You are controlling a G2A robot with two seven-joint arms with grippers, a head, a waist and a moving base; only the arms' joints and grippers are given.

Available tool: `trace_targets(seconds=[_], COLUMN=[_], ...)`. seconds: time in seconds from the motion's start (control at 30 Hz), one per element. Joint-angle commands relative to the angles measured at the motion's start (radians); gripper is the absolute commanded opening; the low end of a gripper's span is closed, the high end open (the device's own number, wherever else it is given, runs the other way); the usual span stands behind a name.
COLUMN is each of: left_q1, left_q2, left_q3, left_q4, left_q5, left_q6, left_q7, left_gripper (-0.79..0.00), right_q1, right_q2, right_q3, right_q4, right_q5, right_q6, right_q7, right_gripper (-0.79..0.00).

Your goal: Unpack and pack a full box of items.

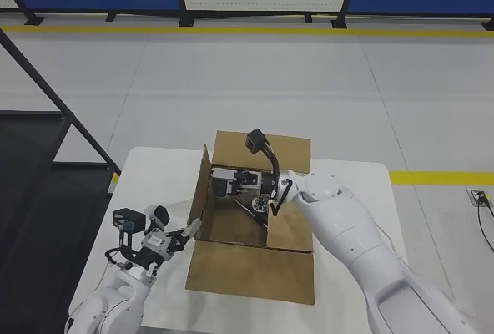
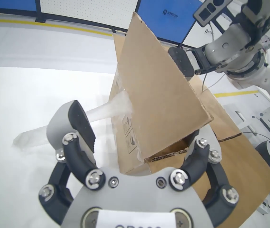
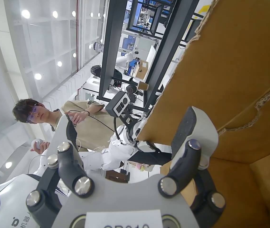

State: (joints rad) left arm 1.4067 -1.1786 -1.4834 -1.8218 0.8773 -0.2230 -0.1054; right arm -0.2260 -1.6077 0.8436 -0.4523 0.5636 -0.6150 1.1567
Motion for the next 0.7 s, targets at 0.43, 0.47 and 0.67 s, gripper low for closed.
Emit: trace_targets(seconds=[0.43, 0.47, 0.67], left_q1=[0.052, 0.05, 0.021], left_q2=[0.007, 0.007, 0.007], left_q3=[-0.122, -0.124, -0.114], left_q4=[0.088, 0.1, 0.183], left_q5=[-0.094, -0.086, -0.08], left_q6=[0.015, 0.019, 0.024], left_q7=[-0.016, -0.016, -0.043], left_gripper=[0.0, 0.0, 0.0], right_q1=[-0.072, -0.079, -0.124], right_q2=[0.066, 0.071, 0.106], right_q3=[0.097, 0.104, 0.148], right_q4=[-0.07, -0.079, -0.15], right_q5=[-0.034, -0.041, -0.076], right_q6=[-0.103, -0.106, -0.123], right_q7=[-0.054, -0.057, -0.075], right_gripper=[0.0, 0.0, 0.0])
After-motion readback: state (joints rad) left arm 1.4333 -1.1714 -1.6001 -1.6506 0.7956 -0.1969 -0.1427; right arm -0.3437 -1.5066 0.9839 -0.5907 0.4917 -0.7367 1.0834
